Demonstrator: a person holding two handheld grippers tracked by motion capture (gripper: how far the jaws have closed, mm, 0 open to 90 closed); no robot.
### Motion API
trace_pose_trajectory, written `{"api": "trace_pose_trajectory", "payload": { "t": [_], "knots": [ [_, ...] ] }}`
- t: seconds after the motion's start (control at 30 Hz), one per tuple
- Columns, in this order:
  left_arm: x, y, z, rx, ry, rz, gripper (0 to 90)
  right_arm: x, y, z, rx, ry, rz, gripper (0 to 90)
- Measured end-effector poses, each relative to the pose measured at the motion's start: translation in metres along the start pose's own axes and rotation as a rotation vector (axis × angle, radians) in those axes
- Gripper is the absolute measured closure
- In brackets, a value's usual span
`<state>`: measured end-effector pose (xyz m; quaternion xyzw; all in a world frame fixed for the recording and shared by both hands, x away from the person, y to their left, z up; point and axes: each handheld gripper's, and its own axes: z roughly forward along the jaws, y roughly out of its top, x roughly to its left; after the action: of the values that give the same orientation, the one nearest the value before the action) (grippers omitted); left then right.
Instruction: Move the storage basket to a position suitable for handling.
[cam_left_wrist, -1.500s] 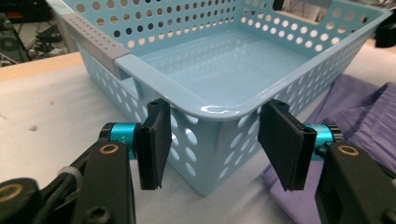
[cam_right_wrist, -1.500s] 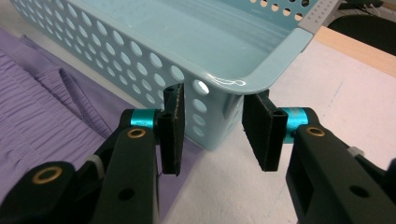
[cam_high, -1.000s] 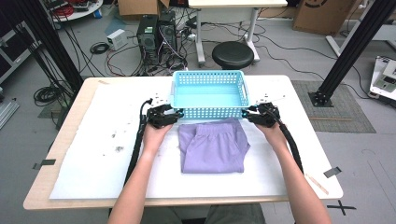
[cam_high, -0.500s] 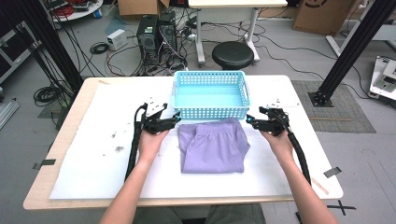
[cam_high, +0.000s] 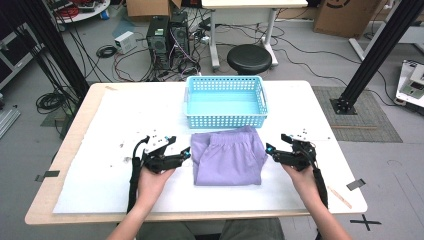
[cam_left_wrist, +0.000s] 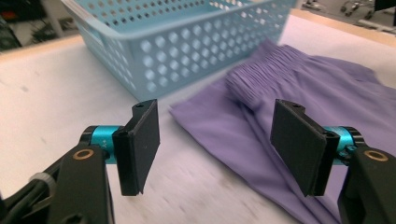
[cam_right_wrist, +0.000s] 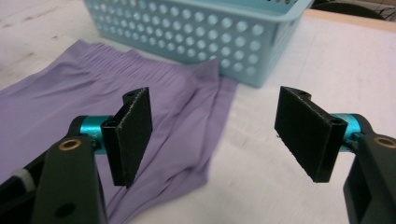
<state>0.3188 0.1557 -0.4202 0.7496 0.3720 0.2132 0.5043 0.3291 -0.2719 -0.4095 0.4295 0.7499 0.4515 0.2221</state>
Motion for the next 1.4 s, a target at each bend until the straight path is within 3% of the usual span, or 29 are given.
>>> {"api": "trace_pose_trajectory", "payload": {
  "t": [0.23,0.37,0.5,0.53,0.67,0.73,0.83,0.87,0.9,0.97,1.07,1.13,1.2,1.23,1.27,1.4],
  "knots": [
    [-0.02,-0.018,-0.009,0.049,-0.003,-0.022,34.8,0.026,-0.023,-0.013,0.022,0.009,-0.008,29.0],
    [-0.032,-0.028,-0.012,0.083,-0.043,-0.065,35.9,0.039,-0.037,-0.02,0.053,0.008,-0.014,29.0],
    [-0.036,-0.032,-0.009,0.106,-0.048,-0.086,36.3,0.045,-0.044,-0.021,0.068,-0.009,-0.023,29.0],
    [-0.038,-0.034,-0.006,0.121,-0.053,-0.105,36.3,0.05,-0.047,-0.021,0.084,-0.001,0.001,29.0],
    [-0.043,-0.035,-0.004,0.135,-0.072,-0.103,36.3,0.059,-0.05,-0.018,0.108,0.014,-0.003,29.7],
    [-0.045,-0.035,-0.003,0.145,-0.091,-0.135,36.3,0.06,-0.05,-0.016,0.112,0.017,-0.009,32.2],
    [-0.049,-0.035,0.002,0.194,-0.082,-0.115,36.8,0.064,-0.051,-0.01,0.157,0.031,-0.002,37.3],
    [-0.05,-0.034,0.003,0.215,-0.09,-0.123,40.8,0.064,-0.053,-0.003,0.22,0.056,0.017,42.5],
    [-0.05,-0.034,0.005,0.23,-0.096,-0.126,42.5,0.064,-0.053,-0.001,0.24,0.065,0.017,43.3],
    [-0.052,-0.033,0.008,0.262,-0.087,-0.101,44.2,0.064,-0.052,-0.001,0.243,0.061,0.018,45.7],
    [-0.053,-0.033,0.01,0.266,-0.089,-0.1,49.5,0.065,-0.051,0.0,0.25,0.056,0.016,52.4],
    [-0.053,-0.032,0.011,0.267,-0.091,-0.093,53.6,0.066,-0.051,0.0,0.25,0.089,0.009,65.6],
    [-0.054,-0.033,0.011,0.264,-0.097,-0.092,55.3,0.068,-0.051,0.0,0.252,0.096,-0.003,67.4],
    [-0.054,-0.032,0.012,0.265,-0.101,-0.089,59.3,0.069,-0.051,0.001,0.254,0.112,-0.012,75.9],
    [-0.054,-0.032,0.012,0.265,-0.11,-0.089,59.3,0.069,-0.051,0.001,0.254,0.112,-0.012,75.9],
    [-0.054,-0.032,0.014,0.273,-0.155,-0.083,76.4,0.068,-0.051,0.0,0.262,0.148,-0.006,84.5]
  ]
}}
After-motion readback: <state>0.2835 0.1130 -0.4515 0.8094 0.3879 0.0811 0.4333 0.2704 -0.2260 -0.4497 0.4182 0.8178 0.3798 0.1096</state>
